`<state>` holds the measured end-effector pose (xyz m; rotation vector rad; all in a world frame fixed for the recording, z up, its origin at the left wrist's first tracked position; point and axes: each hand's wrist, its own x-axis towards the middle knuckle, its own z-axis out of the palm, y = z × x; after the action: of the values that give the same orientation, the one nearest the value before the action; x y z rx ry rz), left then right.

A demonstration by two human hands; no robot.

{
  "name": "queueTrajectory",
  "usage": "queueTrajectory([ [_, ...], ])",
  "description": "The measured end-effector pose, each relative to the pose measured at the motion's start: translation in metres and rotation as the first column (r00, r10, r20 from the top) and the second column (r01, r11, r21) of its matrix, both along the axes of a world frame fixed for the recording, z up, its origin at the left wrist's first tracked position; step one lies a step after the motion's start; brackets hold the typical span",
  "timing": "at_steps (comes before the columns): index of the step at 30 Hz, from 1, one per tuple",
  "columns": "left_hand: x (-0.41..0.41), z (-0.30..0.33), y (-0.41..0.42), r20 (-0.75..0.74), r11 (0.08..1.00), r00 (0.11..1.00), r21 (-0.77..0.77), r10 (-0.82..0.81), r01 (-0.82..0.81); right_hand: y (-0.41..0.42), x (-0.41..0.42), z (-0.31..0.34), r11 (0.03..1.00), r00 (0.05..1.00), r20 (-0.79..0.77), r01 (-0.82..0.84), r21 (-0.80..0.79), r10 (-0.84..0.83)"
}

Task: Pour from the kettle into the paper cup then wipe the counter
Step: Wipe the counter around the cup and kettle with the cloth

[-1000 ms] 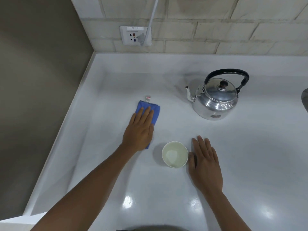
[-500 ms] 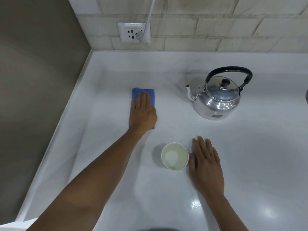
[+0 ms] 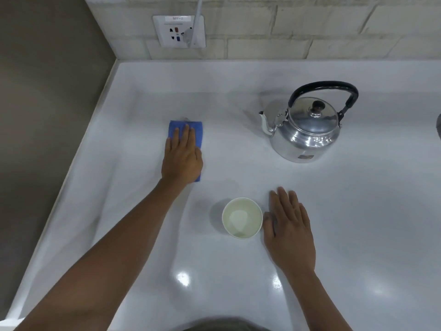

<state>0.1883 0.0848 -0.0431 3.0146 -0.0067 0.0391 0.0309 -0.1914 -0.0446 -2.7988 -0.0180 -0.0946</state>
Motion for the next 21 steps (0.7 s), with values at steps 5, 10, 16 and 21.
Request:
queueTrajectory([
  [5, -0.002, 0.0, -0.05, 0.095, 0.962, 0.958, 0.03, -0.272, 0.27, -0.002, 0.001, -0.003, 1.0, 1.0, 0.02, -0.009, -0.009, 0.009],
  [10, -0.023, -0.002, -0.024, 0.088, 0.887, 0.883, 0.038, -0.461, 0.46, -0.001, 0.001, -0.003, 1.0, 1.0, 0.027, -0.005, 0.01, 0.005],
  [16, -0.001, 0.005, -0.054, 0.009, 0.985, 0.985, -0.028, -0.173, 0.173, -0.002, 0.001, 0.0, 0.999, 1.0, 0.016, -0.006, 0.051, 0.005],
  [21, 0.003, 0.019, -0.075, -0.043, 0.889, 0.941, -0.343, -0.336, 0.302, -0.004, 0.004, 0.005, 0.987, 1.0, 0.007, 0.006, 0.161, -0.007],
])
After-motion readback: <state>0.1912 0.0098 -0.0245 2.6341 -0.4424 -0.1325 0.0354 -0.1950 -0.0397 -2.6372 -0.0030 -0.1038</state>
